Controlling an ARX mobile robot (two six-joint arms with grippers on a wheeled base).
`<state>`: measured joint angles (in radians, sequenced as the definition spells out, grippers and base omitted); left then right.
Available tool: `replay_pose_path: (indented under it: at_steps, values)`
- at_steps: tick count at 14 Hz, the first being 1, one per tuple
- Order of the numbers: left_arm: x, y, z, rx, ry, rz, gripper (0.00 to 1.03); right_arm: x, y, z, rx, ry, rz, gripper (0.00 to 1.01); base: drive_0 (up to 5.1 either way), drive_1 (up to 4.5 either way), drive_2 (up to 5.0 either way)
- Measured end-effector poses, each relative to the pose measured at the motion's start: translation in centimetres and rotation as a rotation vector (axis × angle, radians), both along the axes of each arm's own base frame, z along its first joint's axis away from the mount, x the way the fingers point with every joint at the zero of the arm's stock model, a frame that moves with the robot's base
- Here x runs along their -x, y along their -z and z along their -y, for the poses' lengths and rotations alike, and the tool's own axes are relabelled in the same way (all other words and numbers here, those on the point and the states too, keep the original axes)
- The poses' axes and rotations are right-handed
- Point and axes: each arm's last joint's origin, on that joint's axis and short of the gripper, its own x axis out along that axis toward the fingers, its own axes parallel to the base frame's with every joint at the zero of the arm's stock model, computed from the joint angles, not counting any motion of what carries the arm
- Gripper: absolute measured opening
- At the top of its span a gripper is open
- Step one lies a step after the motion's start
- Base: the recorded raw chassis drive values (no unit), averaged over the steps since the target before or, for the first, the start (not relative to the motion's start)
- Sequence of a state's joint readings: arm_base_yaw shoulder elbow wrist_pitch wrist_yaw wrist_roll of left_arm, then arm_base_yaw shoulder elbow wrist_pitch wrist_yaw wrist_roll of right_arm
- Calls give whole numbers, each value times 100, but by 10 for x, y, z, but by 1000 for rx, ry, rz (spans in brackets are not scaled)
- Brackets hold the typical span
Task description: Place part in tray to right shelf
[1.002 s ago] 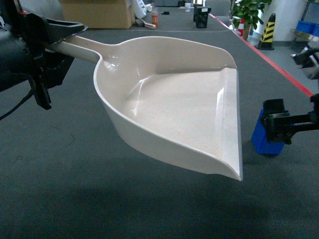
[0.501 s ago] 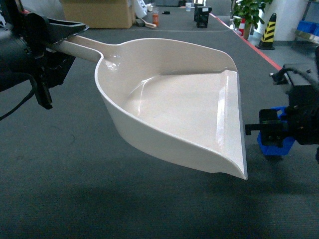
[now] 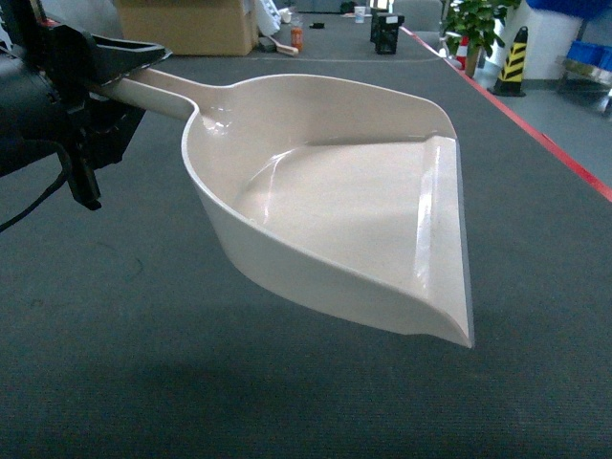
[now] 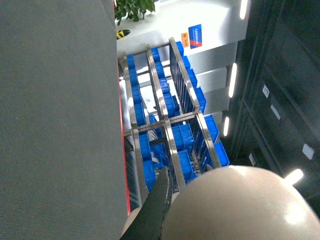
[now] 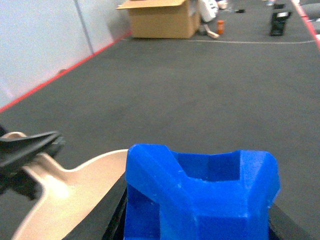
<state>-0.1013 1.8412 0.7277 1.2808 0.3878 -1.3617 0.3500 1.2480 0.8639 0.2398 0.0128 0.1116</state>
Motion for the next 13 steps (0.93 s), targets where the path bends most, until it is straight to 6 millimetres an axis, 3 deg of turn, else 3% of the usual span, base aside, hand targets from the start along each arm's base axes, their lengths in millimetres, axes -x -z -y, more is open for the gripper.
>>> replay_pose_path:
  at_steps: [1, 3, 4, 5, 6, 8, 10, 13]
  values:
    - [0, 0, 0, 0, -1, 0, 14, 1, -3, -23, -40, -75, -12, 47, 0, 0, 0]
    - [0, 0, 0, 0, -2, 0, 14, -11, 31, -63, -47, -163, -152, 47, 0, 0, 0]
    - [0, 0, 0, 0, -2, -1, 14, -17, 50, -77, -40, -187, -222, 53, 0, 0, 0]
    - [0, 0, 0, -10, -5, 4, 14, -22, 65, -87, -40, -197, -249, 66, 0, 0, 0]
    - [0, 0, 0, -7, -3, 2, 14, -23, 66, -90, -38, -176, -240, 77, 0, 0, 0]
    - [0, 0, 0, -7, -4, 2, 14, -13, 50, -80, -55, -120, -124, 99, 0, 0, 0]
    - [0, 0, 0, -7, -3, 2, 14, 14, 33, -57, 2, -37, 6, 98, 0, 0, 0]
    - [0, 0, 0, -7, -3, 2, 14, 66, 40, -17, 192, 120, 86, 98, 0, 0, 0]
